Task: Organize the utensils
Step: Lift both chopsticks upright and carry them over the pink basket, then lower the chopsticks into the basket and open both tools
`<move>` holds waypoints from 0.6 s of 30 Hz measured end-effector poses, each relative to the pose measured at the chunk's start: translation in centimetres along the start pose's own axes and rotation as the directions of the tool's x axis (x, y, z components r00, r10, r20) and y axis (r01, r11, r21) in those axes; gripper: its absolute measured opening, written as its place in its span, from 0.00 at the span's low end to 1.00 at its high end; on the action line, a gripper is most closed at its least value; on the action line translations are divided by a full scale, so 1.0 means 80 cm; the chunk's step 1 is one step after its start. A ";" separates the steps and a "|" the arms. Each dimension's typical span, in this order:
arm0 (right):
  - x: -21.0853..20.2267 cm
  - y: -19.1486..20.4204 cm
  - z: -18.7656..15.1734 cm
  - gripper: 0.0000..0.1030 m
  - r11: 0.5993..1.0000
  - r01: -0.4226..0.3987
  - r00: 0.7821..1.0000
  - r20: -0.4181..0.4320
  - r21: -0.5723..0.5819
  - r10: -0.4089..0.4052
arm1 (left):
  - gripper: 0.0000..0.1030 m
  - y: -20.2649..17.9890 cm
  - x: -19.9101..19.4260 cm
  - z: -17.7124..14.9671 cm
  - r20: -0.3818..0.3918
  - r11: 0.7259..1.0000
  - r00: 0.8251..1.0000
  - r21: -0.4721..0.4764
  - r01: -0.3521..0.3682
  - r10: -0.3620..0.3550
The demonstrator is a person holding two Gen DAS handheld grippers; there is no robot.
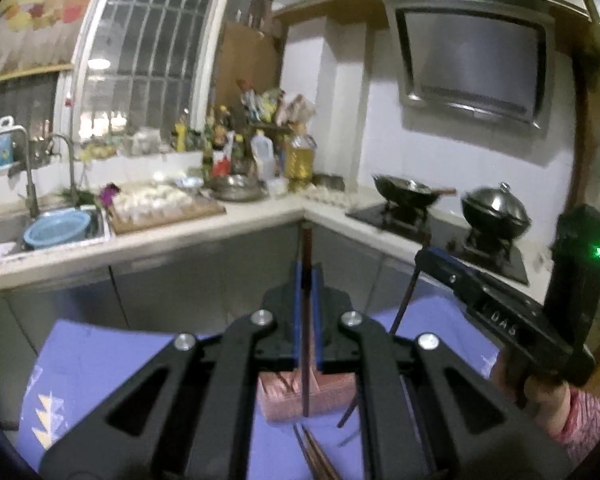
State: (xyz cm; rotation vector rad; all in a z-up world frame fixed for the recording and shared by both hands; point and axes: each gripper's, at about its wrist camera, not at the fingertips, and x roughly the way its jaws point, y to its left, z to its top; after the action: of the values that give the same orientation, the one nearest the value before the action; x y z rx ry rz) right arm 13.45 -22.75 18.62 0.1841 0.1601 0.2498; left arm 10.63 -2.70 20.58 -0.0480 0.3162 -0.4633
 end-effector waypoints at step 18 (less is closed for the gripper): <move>0.132 -0.028 -0.059 0.05 0.995 0.071 0.992 -0.103 -0.064 -0.077 | 0.05 0.035 0.152 -0.054 -0.161 0.998 0.985 -0.007 -0.064 0.062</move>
State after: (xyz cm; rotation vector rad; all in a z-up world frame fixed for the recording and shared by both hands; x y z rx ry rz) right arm 23.23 -21.39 12.17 0.1050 0.2638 0.1903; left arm 20.81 -5.54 12.62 -0.0128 0.4777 -0.4031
